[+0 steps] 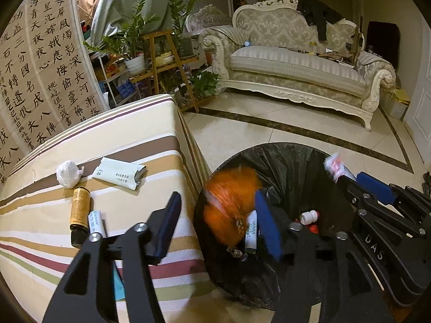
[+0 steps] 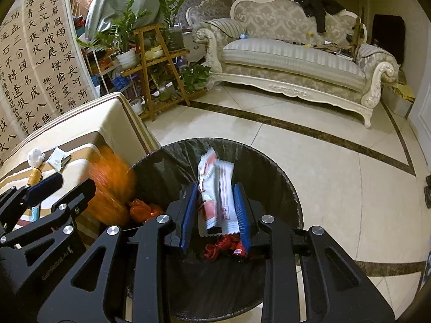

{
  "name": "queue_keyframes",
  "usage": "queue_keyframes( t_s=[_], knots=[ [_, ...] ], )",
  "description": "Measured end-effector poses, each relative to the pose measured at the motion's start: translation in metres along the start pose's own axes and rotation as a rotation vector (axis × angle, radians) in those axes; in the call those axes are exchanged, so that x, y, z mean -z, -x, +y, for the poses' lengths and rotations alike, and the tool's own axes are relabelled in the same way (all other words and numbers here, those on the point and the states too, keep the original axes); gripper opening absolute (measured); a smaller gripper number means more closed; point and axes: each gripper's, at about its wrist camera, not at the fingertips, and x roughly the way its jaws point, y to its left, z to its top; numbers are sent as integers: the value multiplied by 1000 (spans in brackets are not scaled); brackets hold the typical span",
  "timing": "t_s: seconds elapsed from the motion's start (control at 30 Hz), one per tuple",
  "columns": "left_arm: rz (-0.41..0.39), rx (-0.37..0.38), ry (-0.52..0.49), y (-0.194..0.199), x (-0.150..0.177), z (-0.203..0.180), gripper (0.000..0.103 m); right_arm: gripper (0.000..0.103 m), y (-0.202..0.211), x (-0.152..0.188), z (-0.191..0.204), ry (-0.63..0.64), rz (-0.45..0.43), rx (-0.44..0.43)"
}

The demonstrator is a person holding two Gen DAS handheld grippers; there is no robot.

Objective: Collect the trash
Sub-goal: 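Carry the orange bag and snack wrapper over the bin and open both tools, then move both tools back over the table toward the tube and amber bottle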

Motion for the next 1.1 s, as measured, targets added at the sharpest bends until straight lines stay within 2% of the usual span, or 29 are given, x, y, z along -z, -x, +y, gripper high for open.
queue_keyframes(
  t_s=[0.03,0.33,0.67,0.93,1.1],
  knots=[
    [0,-1,2,0,0,1,59,45,0,0,0,-2,-1,2],
    [-5,-7,13,1,2,4,69,45,5,2,-5,-18,-14,15],
    [-18,-16,32,12,4,15,72,47,9,2,-3,-18,-17,12],
    [-17,-48,84,30,18,50,73,48,14,4,18,13,-12,-24],
    [-7,-93,121,40,31,79,73,48,18,8,44,57,0,-69]
  ],
)
